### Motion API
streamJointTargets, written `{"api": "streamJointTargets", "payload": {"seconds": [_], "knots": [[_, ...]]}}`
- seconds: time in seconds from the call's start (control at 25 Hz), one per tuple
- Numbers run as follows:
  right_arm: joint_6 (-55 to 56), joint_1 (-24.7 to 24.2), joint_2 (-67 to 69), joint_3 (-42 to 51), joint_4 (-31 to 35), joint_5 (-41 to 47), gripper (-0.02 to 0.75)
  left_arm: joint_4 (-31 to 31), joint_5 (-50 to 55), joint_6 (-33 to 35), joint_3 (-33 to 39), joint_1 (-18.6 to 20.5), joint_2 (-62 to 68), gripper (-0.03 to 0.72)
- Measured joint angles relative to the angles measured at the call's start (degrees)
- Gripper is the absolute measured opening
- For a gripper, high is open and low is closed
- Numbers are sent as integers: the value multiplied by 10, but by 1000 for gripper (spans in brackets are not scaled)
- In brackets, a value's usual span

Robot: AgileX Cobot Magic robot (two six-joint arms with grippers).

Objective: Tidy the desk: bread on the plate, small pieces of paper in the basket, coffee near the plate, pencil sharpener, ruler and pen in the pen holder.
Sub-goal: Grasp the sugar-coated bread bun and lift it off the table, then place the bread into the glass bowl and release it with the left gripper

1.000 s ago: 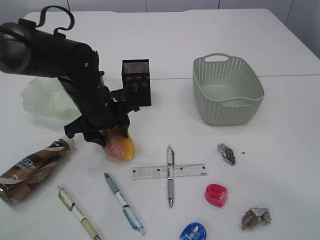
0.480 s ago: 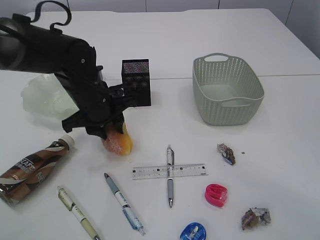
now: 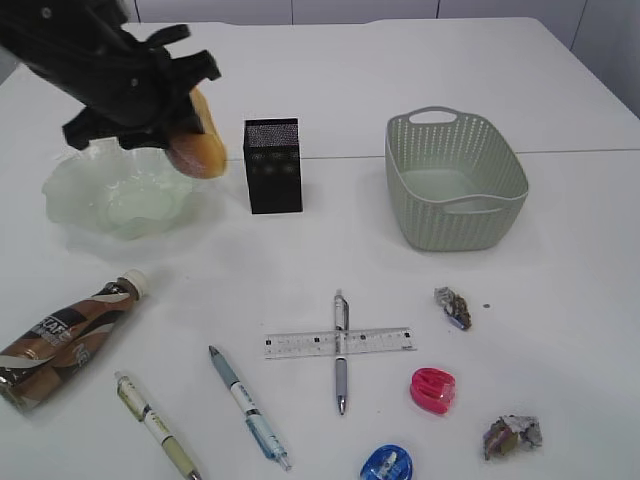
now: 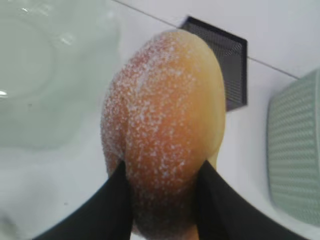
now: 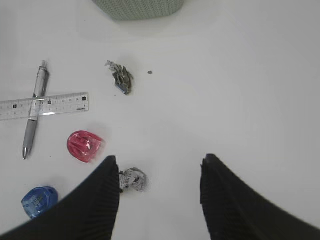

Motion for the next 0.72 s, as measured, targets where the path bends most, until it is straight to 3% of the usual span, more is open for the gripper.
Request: {"api": "streamJointTargets", "payload": {"seconds": [0.4, 0.72], "knots": [[0, 0, 0, 0, 0, 0, 386, 47, -27, -1, 0, 116, 0, 255], [0, 0, 11, 0, 0, 0, 386, 64, -93, -1, 0, 150, 63, 264]]}}
